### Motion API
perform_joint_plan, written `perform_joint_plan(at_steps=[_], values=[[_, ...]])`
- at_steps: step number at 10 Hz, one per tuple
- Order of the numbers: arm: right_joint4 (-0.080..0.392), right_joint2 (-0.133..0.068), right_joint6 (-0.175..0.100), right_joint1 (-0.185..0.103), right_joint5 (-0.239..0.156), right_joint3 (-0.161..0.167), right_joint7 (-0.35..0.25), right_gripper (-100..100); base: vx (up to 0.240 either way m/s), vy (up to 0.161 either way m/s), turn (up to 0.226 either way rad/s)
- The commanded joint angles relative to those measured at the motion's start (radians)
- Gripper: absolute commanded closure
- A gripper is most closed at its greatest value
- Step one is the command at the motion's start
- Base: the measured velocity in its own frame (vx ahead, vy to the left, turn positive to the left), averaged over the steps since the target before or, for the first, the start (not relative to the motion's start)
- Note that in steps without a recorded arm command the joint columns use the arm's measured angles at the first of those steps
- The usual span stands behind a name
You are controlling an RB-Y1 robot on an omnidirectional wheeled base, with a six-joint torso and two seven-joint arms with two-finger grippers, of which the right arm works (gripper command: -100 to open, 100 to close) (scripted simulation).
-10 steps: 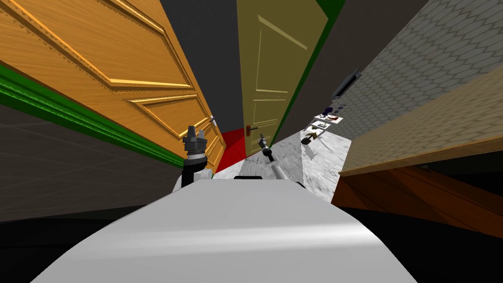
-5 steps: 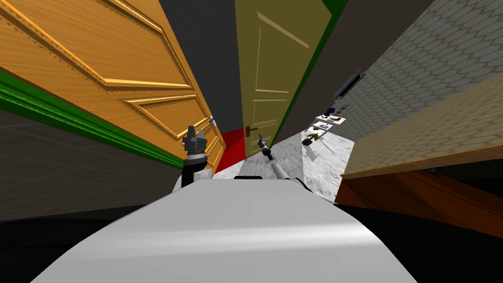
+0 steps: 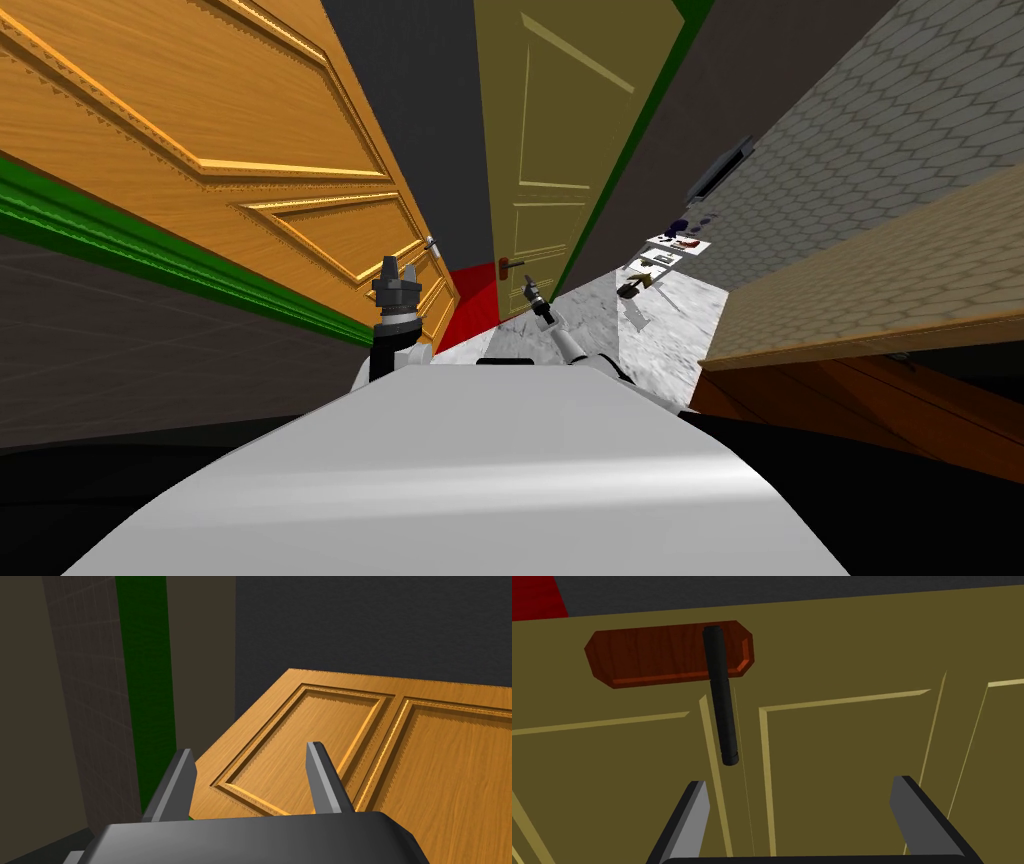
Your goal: Push the door open
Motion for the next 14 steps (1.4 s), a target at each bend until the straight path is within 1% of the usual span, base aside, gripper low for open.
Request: perform_joint_plan(at_steps=[1, 2, 4, 6, 9, 11, 12, 14], values=[[0.05, -0.003, -0.006, -0.036, 0.006, 0.002, -0.012, -100, 0.047, -0.026, 0.022], [0.065, -0.003, -0.006, -0.036, 0.006, 0.002, -0.012, -100, 0.038, -0.026, 0.019], [0.139, -0.008, -0.005, -0.079, 0.018, 0.009, -0.031, -100, 0.045, -0.043, 0.032], [0.203, -0.012, -0.005, -0.116, 0.028, 0.016, -0.047, -100, 0.063, -0.049, 0.042], [0.267, -0.016, -0.004, -0.153, 0.038, 0.022, -0.063, -100, 0.055, -0.052, 0.024], [0.295, -0.018, -0.004, -0.169, 0.042, 0.025, -0.07, -100, 0.029, -0.021, 0.018], [0.28, -0.018, -0.002, -0.16, 0.041, 0.025, -0.068, -100, 0.011, -0.006, 0.005], [0.283, -0.015, 0.001, -0.161, 0.039, 0.02, -0.062, -100, 0.128, 0.048, 0.025]])
